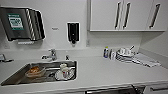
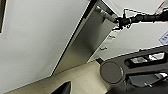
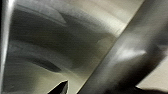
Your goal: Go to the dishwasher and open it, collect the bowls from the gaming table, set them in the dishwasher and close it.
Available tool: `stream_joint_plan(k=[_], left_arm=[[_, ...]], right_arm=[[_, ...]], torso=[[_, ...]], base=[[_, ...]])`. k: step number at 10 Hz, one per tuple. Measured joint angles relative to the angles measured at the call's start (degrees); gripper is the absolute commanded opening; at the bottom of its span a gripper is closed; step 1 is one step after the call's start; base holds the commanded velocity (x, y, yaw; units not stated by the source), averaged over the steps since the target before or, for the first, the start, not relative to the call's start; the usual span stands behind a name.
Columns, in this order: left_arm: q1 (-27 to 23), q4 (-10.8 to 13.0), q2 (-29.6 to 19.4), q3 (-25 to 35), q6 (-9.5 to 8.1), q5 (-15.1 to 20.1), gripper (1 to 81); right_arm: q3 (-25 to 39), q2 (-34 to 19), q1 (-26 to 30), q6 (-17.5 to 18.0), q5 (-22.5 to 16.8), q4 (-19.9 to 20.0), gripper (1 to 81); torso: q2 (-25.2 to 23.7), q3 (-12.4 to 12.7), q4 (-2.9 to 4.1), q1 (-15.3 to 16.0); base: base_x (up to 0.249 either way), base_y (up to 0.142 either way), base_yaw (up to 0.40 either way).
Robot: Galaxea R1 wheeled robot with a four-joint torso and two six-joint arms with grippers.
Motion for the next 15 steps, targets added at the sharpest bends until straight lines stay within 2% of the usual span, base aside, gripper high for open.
stream_joint_plan(k=[1, 3, 7, 11, 13, 15], left_arm=[[-0.17, 0.11, -0.01, 0.0, -0.11, -0.16, 81.1], [0.89, 1.35, -0.15, -0.04, -0.33, -0.18, 81.1], [0.39, 1.27, -0.15, -0.04, -0.52, -0.35, 81.1], [0.37, 1.29, -0.12, -0.06, -0.57, -0.38, 81.1], [0.15, 1.29, -0.12, -0.06, -0.52, -0.39, 81.1], [0.33, 1.33, -0.12, -0.06, -0.52, -0.39, 81.1]], right_arm=[[-0.44, 0.6, -0.33, 0.11, 1.76, -0.05, 81.1], [1.22, -1.08, -2.78, -0.23, 1.49, 0.52, 81.1], [1.18, -0.89, -5.1, -0.67, 1.95, 0.74, 81.1], [0.72, -0.69, -7.94, -1.82, -0.87, 1.16, 81.1], [-0.05, -0.54, -8.79, -2.18, -4.14, 3.17, 81.1], [-0.77, -0.09, -9.07, -3.04, -4.74, 3.78, 81.1]], torso=[[0.02, 0.0, 0.0, 0.02], [-0.02, 0.02, 0.0, -0.02], [-0.02, 0.05, 0.0, -0.05], [-0.05, 0.09, -0.04, -0.11], [-0.07, 0.09, -0.11, -0.18], [-0.09, 0.13, -0.15, -0.29]], base=[[-0.081, 0.0, 0.0], [-0.082, 0.0, 0.0], [-0.081, 0.0, 0.0], [-0.017, 0.0, 0.0], [0.0, 0.0, 0.0], [0.0, 0.0, 0.0]])
